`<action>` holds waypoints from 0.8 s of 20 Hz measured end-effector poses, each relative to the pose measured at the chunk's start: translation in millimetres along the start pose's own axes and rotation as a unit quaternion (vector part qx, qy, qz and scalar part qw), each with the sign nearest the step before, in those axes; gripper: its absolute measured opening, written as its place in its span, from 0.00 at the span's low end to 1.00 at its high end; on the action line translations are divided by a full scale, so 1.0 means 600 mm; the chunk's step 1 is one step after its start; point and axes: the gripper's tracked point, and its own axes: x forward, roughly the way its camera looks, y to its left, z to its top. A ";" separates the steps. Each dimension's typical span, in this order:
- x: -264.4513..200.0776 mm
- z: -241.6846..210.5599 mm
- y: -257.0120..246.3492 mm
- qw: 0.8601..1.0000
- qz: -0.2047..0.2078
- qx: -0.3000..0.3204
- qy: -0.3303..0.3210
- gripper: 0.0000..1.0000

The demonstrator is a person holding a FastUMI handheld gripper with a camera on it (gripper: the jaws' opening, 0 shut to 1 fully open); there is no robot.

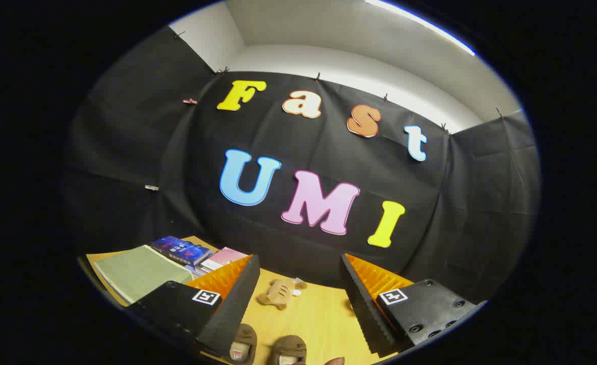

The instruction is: Open the storage box then place both shoes into the box .Put the left shoe in first, then the right shoe, with the right side of both shoes facing outward in a uniform manner.

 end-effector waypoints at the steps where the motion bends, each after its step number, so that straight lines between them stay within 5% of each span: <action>1: 0.002 -0.006 -0.002 1.000 -0.006 0.009 0.008 0.97; 16: 0.011 -0.027 -0.020 0.999 -0.032 -0.009 0.034 0.97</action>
